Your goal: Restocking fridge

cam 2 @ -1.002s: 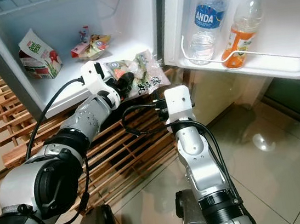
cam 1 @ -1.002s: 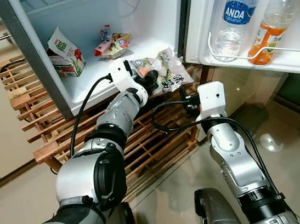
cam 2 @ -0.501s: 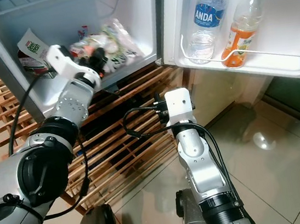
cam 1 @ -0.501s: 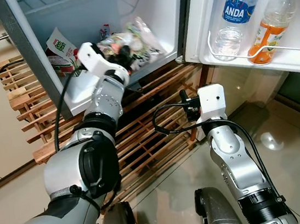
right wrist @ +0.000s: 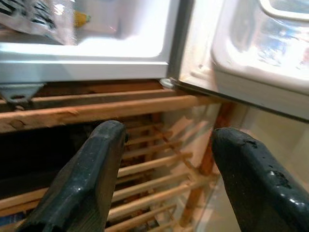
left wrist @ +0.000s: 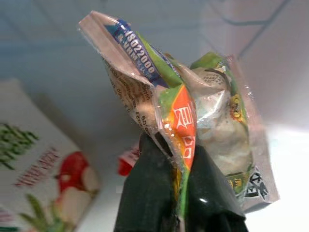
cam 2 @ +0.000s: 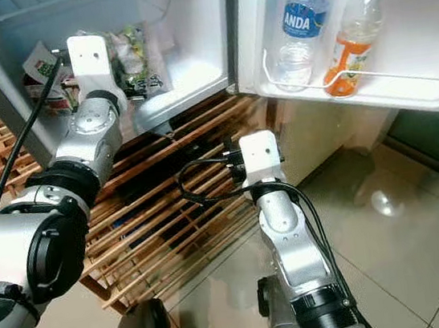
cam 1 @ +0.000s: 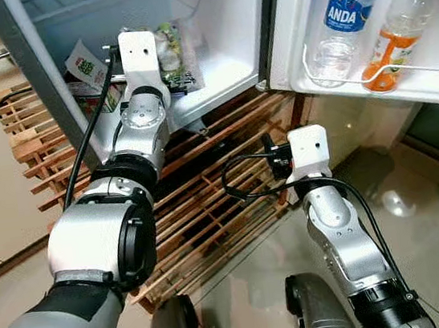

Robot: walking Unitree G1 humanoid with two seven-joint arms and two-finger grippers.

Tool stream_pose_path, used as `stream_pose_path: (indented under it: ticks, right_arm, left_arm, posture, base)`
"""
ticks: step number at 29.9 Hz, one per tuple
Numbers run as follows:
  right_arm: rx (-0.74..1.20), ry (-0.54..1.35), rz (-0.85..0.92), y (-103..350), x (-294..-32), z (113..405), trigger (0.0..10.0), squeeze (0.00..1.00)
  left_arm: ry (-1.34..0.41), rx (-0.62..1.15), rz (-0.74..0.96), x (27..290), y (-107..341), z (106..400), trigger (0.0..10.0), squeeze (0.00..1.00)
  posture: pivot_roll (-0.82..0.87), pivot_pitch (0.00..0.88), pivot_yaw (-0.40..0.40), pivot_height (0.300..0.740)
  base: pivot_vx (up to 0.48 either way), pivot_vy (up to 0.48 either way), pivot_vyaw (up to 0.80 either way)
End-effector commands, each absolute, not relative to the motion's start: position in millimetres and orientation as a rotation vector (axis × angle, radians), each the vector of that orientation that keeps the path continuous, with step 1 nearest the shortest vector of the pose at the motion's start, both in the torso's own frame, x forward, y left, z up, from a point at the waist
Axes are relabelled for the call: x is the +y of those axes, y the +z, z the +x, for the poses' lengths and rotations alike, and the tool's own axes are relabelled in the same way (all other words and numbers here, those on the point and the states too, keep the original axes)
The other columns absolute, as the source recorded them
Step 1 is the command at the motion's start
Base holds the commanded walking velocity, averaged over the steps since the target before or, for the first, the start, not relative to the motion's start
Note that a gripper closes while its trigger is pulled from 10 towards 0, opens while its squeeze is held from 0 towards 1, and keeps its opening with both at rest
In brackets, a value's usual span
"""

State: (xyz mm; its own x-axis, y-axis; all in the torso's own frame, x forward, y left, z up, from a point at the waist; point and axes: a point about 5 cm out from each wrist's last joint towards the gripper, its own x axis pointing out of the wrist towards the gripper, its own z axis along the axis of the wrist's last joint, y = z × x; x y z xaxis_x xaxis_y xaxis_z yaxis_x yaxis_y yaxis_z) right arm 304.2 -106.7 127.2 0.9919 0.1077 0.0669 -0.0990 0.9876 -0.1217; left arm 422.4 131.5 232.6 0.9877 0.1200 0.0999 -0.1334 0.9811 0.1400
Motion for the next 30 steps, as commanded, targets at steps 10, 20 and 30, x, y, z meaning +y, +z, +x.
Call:
stream_pose_path:
  ticks: [10,20,30]
  right_arm:
    - [-0.070,0.093,-0.125,128.4,-109.4,298.9,10.0,0.00]
    - [-0.061,0.099,-0.125,127.4,-108.0,298.1,10.0,0.00]
    - [-0.054,0.106,-0.129,126.8,-108.5,297.3,10.0,0.00]
  left_arm:
    - [0.228,-0.272,0.457,140.0,266.1,423.2,10.0,1.00]
    - [0.246,-0.181,0.278,157.0,257.8,424.0,10.0,1.00]
    - [0.286,-0.172,0.277,165.5,253.0,422.6,10.0,1.00]
  posture:
    - [-0.26,0.000,0.055,0.596]
    - [-0.26,0.000,0.053,0.596]
    - [-0.26,0.000,0.045,0.596]
  base:
    - [0.000,0.000,0.00]
    - [0.000,0.000,0.00]
    - [0.000,0.000,0.00]
